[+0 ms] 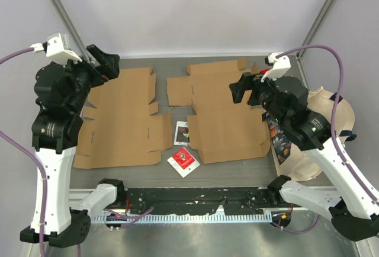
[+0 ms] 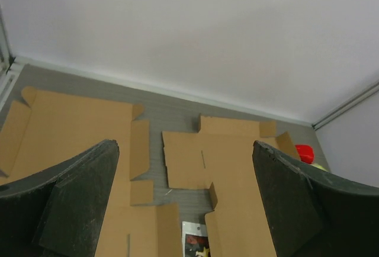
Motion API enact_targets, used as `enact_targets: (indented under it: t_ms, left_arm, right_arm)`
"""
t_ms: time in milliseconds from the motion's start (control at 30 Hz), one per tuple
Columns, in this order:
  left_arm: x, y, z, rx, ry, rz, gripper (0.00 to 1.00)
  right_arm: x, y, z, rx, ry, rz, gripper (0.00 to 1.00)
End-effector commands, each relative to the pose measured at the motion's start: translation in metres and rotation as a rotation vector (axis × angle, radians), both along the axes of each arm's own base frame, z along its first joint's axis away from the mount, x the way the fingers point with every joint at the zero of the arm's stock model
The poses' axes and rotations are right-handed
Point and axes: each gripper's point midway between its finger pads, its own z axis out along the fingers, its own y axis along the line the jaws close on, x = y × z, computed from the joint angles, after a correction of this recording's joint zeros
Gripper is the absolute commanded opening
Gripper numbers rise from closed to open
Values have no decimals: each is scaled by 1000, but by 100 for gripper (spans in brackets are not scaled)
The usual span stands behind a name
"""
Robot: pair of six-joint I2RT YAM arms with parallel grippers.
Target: Fold the paper box
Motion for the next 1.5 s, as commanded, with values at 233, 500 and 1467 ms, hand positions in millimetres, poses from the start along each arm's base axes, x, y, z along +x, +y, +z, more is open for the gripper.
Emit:
enact_targets:
  t_ms: [233,500,1467]
  left_arm:
    - [-6,34,-143,-151,484,294,100]
    - [-95,55,-298,-334,1052,653,100]
    - [-24,-38,-261,-235,713,-210,90]
  right_arm:
    - [14,56,-16,67,66,167,92]
    - [-2,85,-33,120,109,336,92]
    - [10,273,-286,183,636,393,72]
